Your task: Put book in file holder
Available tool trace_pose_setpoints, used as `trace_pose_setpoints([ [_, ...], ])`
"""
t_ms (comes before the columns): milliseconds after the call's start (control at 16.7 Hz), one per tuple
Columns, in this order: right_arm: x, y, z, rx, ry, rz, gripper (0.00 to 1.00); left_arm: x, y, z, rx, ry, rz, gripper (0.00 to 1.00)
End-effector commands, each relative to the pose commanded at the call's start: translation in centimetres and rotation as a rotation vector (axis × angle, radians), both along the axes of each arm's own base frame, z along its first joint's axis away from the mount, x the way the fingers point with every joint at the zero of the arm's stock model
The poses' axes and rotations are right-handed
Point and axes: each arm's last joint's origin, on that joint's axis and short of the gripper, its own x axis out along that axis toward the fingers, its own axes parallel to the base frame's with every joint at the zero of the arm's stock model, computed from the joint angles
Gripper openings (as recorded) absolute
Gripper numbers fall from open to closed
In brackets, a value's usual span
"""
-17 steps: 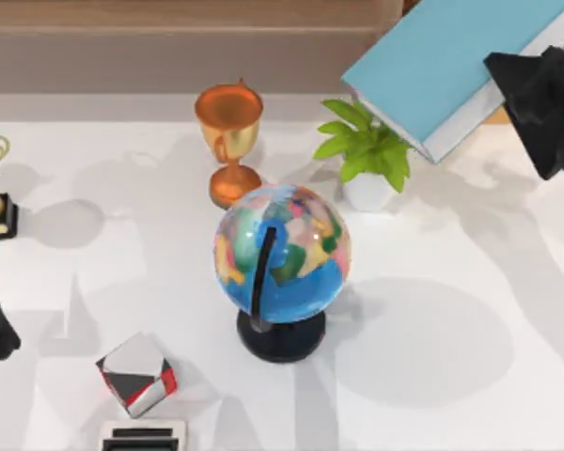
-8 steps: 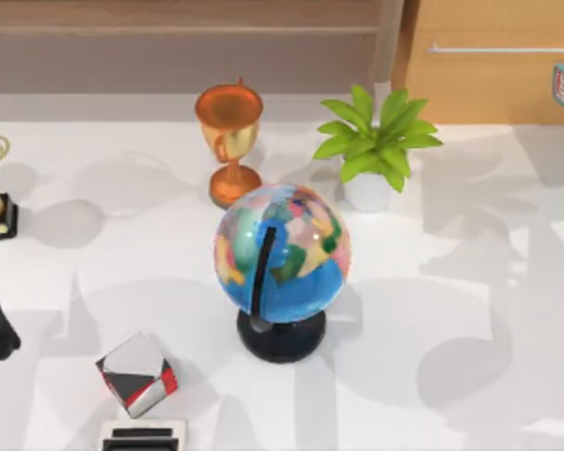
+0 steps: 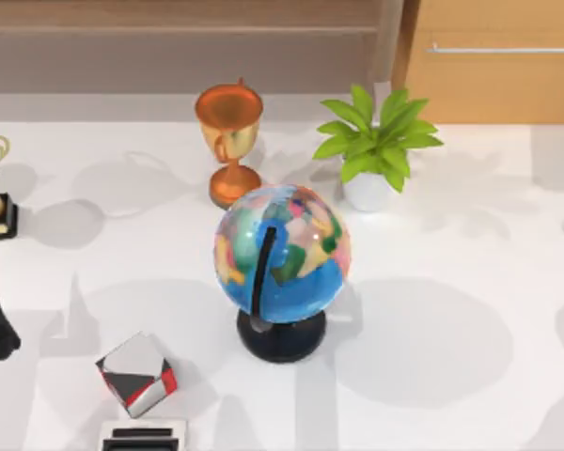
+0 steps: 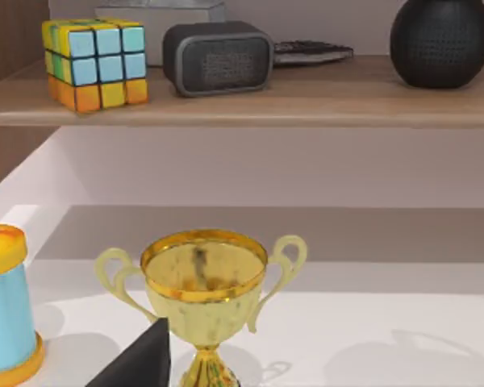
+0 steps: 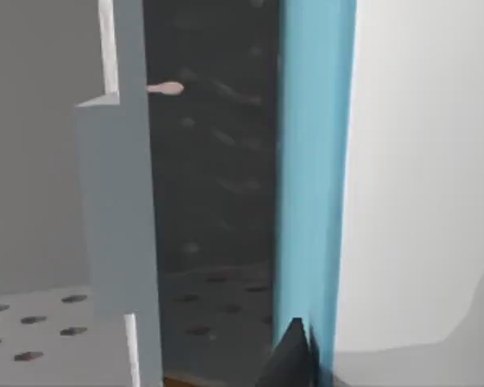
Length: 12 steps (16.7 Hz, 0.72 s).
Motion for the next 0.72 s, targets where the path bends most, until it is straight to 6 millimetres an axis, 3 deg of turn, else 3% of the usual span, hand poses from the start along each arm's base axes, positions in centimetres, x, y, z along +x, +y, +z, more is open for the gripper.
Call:
trace_pose_setpoints([
  [480,0.5,-0.2,-0.3,0.008,0.001,0.005,0.00,0.0,0.0,0.0,0.000,0.000,0.000,1.00],
  [720,2.4,-0.1,-0.3,0.000,-0.007,0.011,0.00,0.0,0.0,0.0,0.000,0.000,0.000,1.00],
])
